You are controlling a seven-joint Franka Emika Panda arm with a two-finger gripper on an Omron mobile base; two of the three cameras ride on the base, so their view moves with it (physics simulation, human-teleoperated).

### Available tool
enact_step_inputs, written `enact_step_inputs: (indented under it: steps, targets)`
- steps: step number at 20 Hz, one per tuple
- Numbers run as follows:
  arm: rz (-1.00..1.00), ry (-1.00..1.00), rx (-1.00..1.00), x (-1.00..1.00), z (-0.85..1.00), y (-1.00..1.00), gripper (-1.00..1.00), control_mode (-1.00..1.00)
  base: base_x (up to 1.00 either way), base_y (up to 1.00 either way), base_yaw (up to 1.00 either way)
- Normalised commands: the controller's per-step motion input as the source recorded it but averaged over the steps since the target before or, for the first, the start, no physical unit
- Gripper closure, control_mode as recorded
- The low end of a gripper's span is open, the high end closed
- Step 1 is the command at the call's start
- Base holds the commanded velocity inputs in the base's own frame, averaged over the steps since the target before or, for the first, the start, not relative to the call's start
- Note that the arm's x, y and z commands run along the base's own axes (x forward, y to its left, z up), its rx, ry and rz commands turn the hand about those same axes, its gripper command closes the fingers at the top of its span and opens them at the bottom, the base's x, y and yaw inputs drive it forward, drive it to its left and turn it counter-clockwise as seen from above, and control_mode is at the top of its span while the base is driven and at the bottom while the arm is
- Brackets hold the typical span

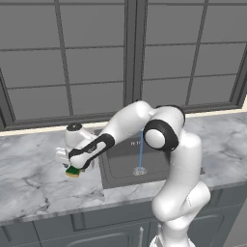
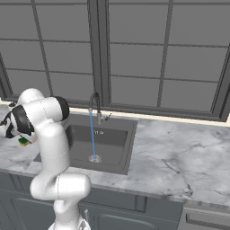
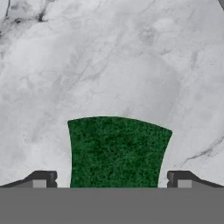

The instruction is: Soak the sponge with water for a few seconds and then drop it inside the sink.

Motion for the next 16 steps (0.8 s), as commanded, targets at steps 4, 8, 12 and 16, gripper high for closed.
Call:
enact_step_inputs:
  steps: [4, 8, 12, 16]
  targets:
    - [0.00, 0.00, 0.00, 0.00, -0.24, 0.00, -1.00, -1.00, 0.00, 0.00, 0.00]
    - [0.00, 0.00, 0.00, 0.00, -0.22, 0.00, -1.00, -1.00, 0.00, 0.00, 0.00]
    - [0.00, 0.00, 0.00, 0.00, 0.00, 0.00, -1.00, -1.00, 0.00, 0.00, 0.00]
    - [0.00, 0.00, 0.00, 0.00, 0.00, 0.00, 1.00, -1.00, 0.00, 0.00, 0.00]
